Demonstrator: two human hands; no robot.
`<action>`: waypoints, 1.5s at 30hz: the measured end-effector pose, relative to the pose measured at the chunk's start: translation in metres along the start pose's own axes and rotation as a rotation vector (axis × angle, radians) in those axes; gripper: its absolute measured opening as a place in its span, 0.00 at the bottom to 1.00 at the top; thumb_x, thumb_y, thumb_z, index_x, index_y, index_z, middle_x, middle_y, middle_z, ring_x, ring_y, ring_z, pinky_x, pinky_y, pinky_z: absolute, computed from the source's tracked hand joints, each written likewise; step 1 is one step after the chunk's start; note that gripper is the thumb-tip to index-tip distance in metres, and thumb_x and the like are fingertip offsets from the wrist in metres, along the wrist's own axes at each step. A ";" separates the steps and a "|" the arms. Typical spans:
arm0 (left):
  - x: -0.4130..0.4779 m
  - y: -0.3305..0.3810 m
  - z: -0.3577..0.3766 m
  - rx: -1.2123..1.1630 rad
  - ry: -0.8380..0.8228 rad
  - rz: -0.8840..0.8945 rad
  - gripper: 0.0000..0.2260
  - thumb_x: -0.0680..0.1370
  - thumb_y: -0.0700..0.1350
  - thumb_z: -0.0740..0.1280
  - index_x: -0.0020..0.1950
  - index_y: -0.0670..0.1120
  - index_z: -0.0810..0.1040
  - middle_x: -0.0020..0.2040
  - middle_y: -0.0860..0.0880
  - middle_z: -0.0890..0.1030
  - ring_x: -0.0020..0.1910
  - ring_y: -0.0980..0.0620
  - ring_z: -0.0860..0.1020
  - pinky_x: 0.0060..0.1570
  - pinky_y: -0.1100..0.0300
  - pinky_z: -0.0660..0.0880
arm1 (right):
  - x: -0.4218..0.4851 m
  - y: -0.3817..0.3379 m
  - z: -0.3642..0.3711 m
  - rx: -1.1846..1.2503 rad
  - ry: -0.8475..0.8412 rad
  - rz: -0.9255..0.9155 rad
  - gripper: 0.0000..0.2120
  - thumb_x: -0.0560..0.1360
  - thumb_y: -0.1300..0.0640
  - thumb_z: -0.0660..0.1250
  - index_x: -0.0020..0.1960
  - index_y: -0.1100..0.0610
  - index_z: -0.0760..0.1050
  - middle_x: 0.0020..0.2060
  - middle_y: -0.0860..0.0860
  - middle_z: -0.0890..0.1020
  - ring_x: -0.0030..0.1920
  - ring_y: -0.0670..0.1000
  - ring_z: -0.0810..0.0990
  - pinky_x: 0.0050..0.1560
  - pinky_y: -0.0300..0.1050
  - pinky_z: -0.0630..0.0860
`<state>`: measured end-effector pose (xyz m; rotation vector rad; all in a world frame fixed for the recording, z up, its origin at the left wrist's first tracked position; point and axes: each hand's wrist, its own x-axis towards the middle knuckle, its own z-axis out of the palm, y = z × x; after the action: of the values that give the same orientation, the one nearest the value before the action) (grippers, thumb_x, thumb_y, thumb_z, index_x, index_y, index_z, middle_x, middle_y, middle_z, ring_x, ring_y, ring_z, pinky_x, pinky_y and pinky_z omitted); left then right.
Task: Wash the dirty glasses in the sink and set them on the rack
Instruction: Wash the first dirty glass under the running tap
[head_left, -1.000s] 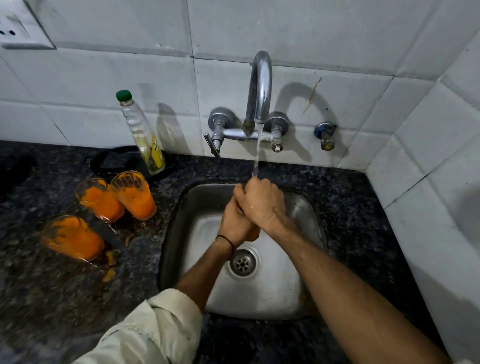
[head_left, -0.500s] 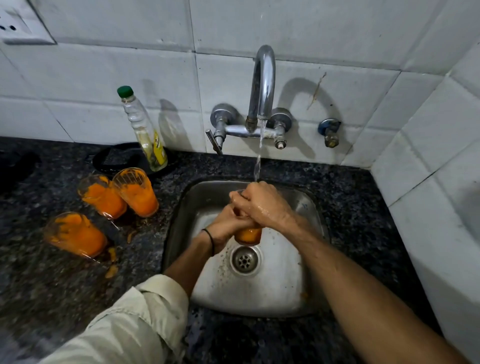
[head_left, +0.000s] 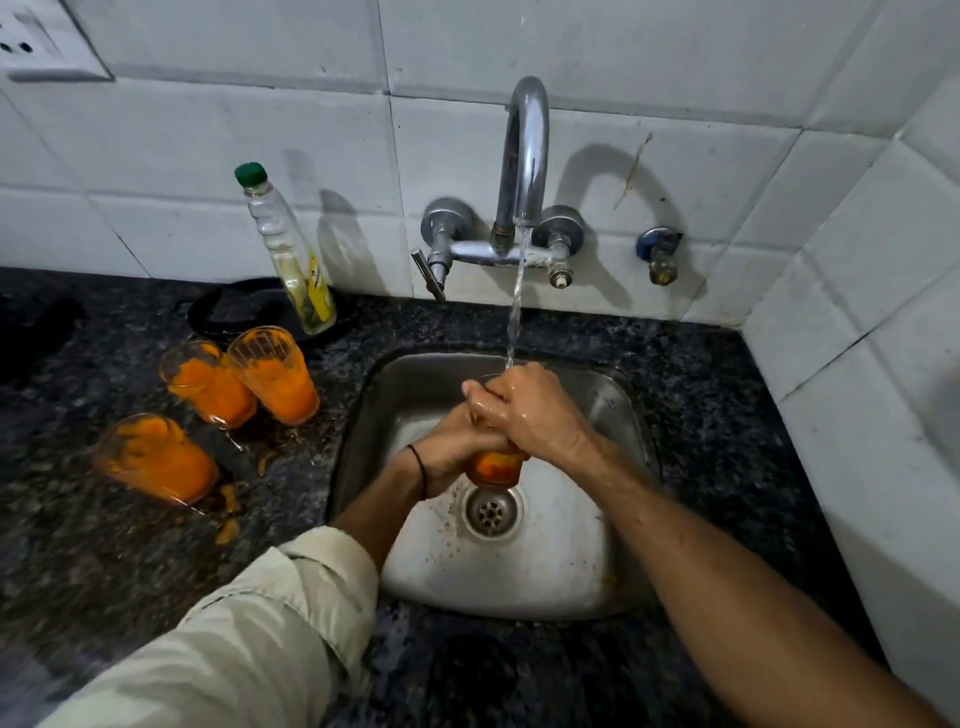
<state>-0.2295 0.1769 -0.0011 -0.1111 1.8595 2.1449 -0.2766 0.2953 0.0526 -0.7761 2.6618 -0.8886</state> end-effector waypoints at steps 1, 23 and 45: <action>0.002 0.001 0.005 0.108 0.110 0.014 0.14 0.71 0.40 0.73 0.56 0.48 0.78 0.47 0.48 0.84 0.49 0.49 0.83 0.49 0.57 0.81 | 0.002 -0.001 0.005 0.016 0.091 0.058 0.22 0.81 0.46 0.61 0.35 0.56 0.79 0.29 0.50 0.78 0.32 0.48 0.77 0.39 0.46 0.75; 0.023 -0.015 -0.001 0.456 0.356 0.317 0.11 0.68 0.38 0.72 0.47 0.46 0.76 0.42 0.48 0.82 0.41 0.56 0.78 0.45 0.53 0.78 | -0.010 0.002 0.025 -0.040 -0.004 0.169 0.09 0.77 0.63 0.63 0.55 0.58 0.77 0.53 0.56 0.80 0.54 0.58 0.79 0.50 0.48 0.76; 0.010 -0.015 -0.016 0.354 0.243 0.270 0.22 0.60 0.35 0.78 0.50 0.46 0.77 0.46 0.46 0.83 0.44 0.54 0.80 0.47 0.52 0.80 | -0.022 0.043 0.016 -0.372 -0.036 -0.466 0.26 0.64 0.74 0.67 0.59 0.55 0.80 0.57 0.50 0.80 0.61 0.53 0.76 0.63 0.57 0.73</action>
<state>-0.2373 0.1645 -0.0206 -0.0470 2.4925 1.9950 -0.2703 0.3288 0.0148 -1.5248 2.6912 -0.4538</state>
